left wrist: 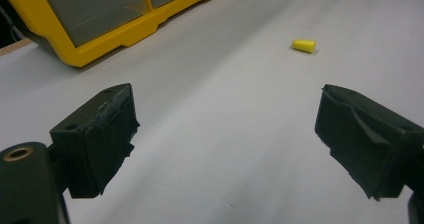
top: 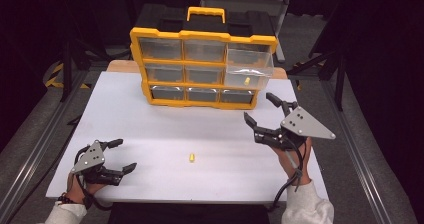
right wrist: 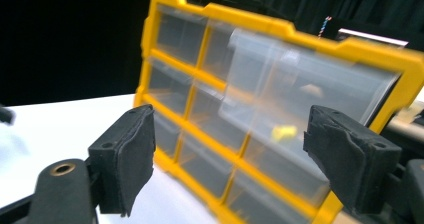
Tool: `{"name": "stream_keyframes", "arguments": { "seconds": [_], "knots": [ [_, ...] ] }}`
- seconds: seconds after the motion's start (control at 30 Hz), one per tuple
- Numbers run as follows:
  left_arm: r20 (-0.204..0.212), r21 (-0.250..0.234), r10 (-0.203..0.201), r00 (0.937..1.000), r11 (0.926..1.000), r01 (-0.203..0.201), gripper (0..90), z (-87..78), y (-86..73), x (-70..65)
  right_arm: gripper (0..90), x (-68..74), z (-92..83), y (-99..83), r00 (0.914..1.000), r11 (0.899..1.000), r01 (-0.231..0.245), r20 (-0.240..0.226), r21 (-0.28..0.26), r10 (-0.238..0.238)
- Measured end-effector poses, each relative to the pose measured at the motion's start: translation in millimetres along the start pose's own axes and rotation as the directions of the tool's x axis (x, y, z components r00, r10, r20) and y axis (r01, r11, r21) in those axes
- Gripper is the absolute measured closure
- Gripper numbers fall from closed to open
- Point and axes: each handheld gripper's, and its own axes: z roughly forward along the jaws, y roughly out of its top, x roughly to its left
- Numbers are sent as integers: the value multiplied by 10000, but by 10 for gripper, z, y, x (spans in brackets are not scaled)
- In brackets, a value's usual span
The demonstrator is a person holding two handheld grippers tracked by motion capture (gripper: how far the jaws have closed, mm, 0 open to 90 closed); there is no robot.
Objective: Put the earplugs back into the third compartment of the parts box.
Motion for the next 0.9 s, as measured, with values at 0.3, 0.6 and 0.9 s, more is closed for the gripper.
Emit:
{"name": "stream_keyframes", "arguments": {
  "seconds": [0.3,0.6,0.9],
  "knots": [
    [-112,-138,-26,9999,9999,24,112,-13,16,9,186,88,-41,-256,9983,9982,-131,-556,588,163],
    [-240,-134,-117,9996,9998,114,113,-27,10,19,178,212,5,-285,9910,9971,403,-1303,640,-317],
    [-288,-160,-94,9995,9998,89,113,-49,6,15,179,269,53,-287,9842,9955,489,-1737,806,-343]
  ]
}}
